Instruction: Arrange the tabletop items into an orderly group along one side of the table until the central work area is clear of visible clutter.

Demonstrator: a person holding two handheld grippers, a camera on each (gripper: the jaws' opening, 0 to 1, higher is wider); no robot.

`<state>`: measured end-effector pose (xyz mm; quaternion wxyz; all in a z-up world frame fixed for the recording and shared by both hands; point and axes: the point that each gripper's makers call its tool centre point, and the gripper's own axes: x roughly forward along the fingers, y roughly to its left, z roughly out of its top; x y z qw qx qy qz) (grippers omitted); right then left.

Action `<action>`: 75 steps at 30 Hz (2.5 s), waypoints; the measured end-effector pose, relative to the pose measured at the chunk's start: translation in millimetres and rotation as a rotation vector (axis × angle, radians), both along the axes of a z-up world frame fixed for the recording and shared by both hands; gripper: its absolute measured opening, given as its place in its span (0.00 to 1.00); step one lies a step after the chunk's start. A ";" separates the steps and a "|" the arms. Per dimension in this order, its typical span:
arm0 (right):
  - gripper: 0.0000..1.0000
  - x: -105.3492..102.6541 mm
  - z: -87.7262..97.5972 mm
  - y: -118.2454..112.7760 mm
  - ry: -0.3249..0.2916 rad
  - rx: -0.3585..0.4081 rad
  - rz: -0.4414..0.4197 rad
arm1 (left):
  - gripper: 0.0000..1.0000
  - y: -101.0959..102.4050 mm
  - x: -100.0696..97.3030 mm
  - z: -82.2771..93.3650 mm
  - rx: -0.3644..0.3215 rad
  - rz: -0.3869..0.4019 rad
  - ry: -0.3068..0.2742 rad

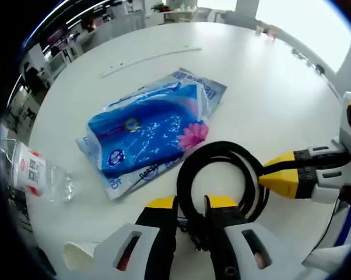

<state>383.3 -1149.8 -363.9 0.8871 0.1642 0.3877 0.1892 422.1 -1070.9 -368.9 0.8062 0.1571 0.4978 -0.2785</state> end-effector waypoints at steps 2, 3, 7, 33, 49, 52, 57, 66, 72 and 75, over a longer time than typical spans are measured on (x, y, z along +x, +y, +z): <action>0.04 0.4 -0.3 0.8 0.014 0.009 -0.005 | 0.08 1.7 1.2 0.5 0.004 0.007 -0.001; 0.03 -0.8 -1.7 1.0 0.029 0.011 -0.007 | 0.05 3.1 1.2 0.6 0.006 0.010 0.005; 0.02 -3.1 -0.6 1.4 0.029 0.037 -0.022 | 0.02 5.0 -3.6 0.8 -0.002 0.027 0.033; 0.00 -20.4 69.8 -39.7 -0.083 0.101 -0.132 | 0.00 -40.3 -26.2 56.2 -0.185 0.090 0.042; 0.00 -37.4 82.5 -117.4 -0.104 0.102 -0.246 | 0.00 -119.6 -48.2 64.7 -0.236 0.027 0.061; 0.00 -37.6 82.3 -126.8 -0.102 0.105 -0.255 | 0.00 -128.3 -48.7 64.2 -0.237 0.022 0.064; 0.00 -37.8 78.5 -138.4 -0.090 0.104 -0.260 | 0.00 -138.3 -50.1 59.6 -0.242 0.024 0.073; 0.00 -36.9 61.3 -148.2 -0.041 0.102 -0.235 | 0.01 -150.7 -51.0 41.5 -0.218 0.015 0.106; 0.00 -37.6 47.2 -149.2 -0.008 0.097 -0.219 | 0.01 -149.4 -53.1 29.4 -0.214 0.037 0.128; 0.00 -39.0 40.0 -148.9 0.006 0.095 -0.212 | 0.01 -148.8 -53.3 24.1 -0.209 0.042 0.131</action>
